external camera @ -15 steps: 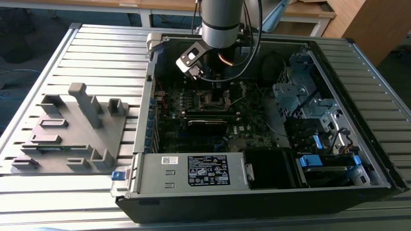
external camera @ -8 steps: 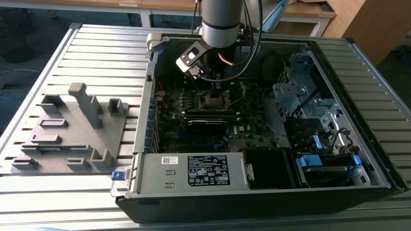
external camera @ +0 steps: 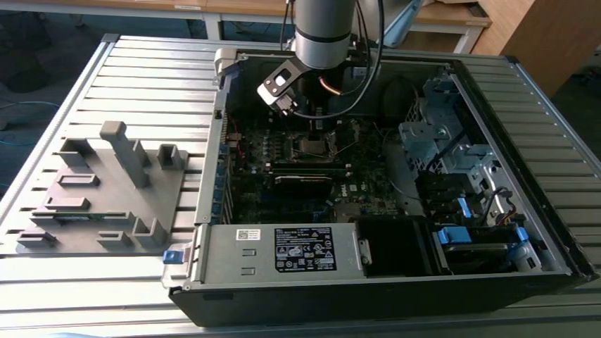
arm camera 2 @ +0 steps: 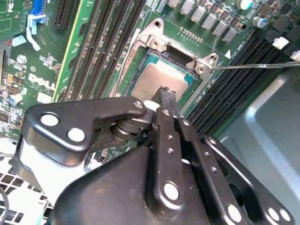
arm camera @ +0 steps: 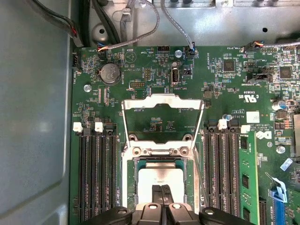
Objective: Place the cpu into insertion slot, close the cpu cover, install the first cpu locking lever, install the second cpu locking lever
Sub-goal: 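Place the cpu into insertion slot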
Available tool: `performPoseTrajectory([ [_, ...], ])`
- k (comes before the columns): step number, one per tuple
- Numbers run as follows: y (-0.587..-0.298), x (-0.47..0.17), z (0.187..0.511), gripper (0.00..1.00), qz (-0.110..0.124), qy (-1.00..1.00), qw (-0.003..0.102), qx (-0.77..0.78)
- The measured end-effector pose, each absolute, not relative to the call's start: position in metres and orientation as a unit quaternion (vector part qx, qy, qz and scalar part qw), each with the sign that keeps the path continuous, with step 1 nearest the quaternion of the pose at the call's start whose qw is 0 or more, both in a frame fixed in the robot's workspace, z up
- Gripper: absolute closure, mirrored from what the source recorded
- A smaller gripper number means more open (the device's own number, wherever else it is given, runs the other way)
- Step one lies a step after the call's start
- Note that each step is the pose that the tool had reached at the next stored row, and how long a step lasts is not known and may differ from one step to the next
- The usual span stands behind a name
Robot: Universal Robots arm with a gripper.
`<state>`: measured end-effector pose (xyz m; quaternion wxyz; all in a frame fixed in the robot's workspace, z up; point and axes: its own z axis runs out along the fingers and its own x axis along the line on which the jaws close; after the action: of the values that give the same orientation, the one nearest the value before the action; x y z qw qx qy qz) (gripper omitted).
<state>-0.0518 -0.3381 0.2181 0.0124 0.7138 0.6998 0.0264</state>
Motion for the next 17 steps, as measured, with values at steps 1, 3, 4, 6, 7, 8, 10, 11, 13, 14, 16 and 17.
performPoseTrajectory([
  [1,-0.3381,-0.0518,0.2182,0.89,0.026,0.700,0.012,0.714],
  [3,-0.3381,-0.0518,0.2171,0.89,0.026,0.700,0.012,0.714],
  [4,-0.3381,-0.0518,0.2154,0.89,0.026,0.700,0.012,0.714],
  [6,-0.3381,-0.0518,0.2144,0.89,0.026,0.700,0.012,0.714],
  [7,-0.3381,-0.0518,0.2145,0.89,0.026,0.700,0.012,0.714],
  [8,-0.3381,-0.0518,0.2144,0.89,0.026,0.700,0.012,0.714],
  [10,-0.3381,-0.0518,0.2144,0.89,0.026,0.700,0.012,0.714],
  [11,-0.3381,-0.0518,0.2142,0.89,0.026,0.700,0.012,0.714],
  [13,-0.3381,-0.0518,0.2117,0.89,0.026,0.700,0.012,0.714],
  [14,-0.3381,-0.0518,0.2102,0.89,0.026,0.700,0.012,0.714],
  [16,-0.3381,-0.0518,0.2090,0.89,0.026,0.700,0.012,0.714],
  [17,-0.3381,-0.0518,0.2090,0.89,0.026,0.700,0.012,0.714],
])
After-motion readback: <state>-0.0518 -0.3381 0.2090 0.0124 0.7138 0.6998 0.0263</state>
